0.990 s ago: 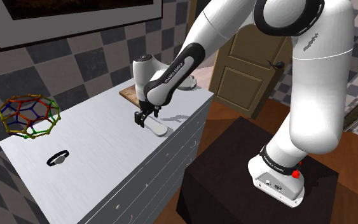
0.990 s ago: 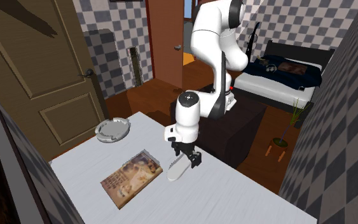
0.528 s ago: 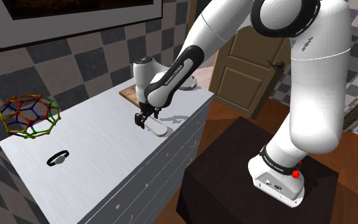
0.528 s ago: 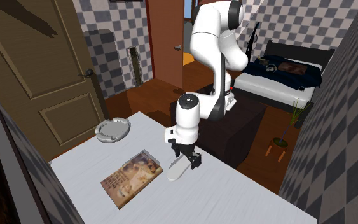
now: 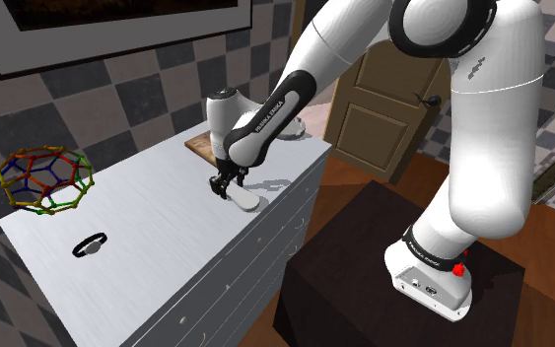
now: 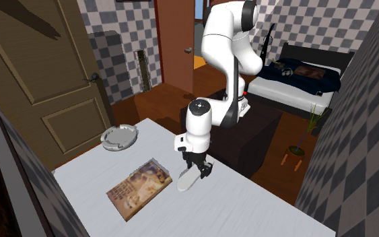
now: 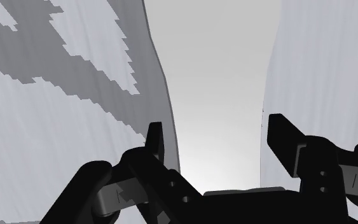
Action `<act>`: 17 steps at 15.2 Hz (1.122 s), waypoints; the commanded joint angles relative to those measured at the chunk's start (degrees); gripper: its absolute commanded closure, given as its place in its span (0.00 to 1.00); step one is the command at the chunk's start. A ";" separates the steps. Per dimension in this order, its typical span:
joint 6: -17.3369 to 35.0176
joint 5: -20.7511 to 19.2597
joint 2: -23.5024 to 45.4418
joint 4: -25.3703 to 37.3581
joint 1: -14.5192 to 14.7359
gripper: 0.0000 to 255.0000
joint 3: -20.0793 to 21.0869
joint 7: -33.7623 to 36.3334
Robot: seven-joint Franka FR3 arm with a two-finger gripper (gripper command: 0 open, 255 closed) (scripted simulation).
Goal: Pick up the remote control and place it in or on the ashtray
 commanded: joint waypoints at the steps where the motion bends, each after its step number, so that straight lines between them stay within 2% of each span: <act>1: 0.00 0.00 -0.01 0.01 0.00 1.00 0.00 0.00; 17: -8.13 3.85 -8.60 -0.17 -1.82 1.00 2.49 -2.70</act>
